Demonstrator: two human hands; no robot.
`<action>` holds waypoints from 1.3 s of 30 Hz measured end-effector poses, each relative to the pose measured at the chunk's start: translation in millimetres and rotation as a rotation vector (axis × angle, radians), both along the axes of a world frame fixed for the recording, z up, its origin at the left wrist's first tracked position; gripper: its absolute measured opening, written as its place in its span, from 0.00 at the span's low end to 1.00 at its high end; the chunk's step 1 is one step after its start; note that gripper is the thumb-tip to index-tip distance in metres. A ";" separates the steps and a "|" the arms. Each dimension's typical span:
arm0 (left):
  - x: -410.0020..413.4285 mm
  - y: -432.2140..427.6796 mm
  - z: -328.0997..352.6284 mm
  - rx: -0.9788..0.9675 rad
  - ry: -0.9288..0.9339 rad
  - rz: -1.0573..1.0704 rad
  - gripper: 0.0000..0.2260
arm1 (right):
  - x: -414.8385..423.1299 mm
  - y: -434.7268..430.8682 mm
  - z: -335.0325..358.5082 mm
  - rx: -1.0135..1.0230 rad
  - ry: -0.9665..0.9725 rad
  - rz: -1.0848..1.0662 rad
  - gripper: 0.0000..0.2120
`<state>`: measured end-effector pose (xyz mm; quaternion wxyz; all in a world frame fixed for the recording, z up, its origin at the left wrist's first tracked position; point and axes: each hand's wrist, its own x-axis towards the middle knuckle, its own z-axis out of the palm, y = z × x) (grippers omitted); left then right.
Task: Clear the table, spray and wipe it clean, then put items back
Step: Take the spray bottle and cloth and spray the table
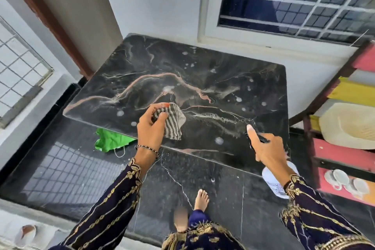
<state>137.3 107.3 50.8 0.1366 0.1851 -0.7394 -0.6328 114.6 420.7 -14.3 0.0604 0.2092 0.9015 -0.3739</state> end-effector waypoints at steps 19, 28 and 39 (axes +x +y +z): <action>-42.5 100.6 -6.1 0.011 0.001 -0.258 0.11 | 34.5 105.6 -17.8 0.051 0.017 -0.294 0.48; -97.8 169.7 -6.7 0.003 -0.011 -0.232 0.11 | -53.1 144.4 -27.2 0.024 0.059 -0.259 0.45; -174.6 263.0 -4.8 0.017 -0.039 -0.032 0.10 | -205.2 192.7 -26.5 0.062 0.081 -0.015 0.39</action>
